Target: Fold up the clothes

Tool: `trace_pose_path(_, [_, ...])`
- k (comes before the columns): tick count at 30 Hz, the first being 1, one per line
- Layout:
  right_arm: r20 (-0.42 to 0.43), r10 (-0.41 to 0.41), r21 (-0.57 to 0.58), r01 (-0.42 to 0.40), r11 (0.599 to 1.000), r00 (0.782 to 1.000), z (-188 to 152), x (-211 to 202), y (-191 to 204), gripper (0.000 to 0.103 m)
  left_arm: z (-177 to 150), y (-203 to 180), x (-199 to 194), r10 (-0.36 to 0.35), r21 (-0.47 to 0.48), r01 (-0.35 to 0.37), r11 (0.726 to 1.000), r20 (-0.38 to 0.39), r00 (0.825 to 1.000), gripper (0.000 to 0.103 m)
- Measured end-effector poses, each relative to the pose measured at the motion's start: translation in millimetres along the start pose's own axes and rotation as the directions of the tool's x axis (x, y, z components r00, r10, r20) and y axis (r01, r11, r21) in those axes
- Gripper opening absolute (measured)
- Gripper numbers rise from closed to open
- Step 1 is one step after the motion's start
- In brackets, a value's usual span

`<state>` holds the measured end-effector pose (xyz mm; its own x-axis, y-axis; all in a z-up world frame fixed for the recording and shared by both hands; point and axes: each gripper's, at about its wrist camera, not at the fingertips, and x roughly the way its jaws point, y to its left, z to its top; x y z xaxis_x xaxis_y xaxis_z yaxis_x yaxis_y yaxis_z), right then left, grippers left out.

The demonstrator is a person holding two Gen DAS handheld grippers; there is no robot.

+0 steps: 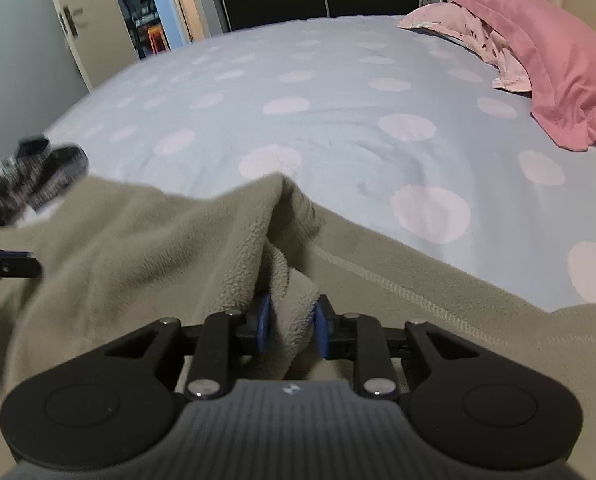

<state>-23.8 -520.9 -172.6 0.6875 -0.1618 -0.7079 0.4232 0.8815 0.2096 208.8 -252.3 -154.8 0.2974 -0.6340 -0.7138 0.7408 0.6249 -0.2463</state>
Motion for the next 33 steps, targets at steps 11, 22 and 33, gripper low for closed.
trace_pose_path(11, [0.078,0.085,0.230,-0.101,0.968,0.993,43.9,6.2,-4.3,0.037,46.1,6.4,40.9,-0.033,-0.123,0.031,0.992,-0.011,0.999,0.041])
trace_pose_path(22, [0.016,0.042,0.225,-0.045,0.973,0.999,46.3,46.1,5.1,0.007,29.6,34.4,67.4,-0.039,-0.227,0.028,0.973,-0.047,0.998,0.004])
trace_pose_path(33, [0.017,-0.025,0.204,0.021,0.979,1.000,41.3,33.5,4.1,0.040,24.6,22.0,30.6,0.015,-0.162,-0.017,0.987,-0.018,1.000,0.026])
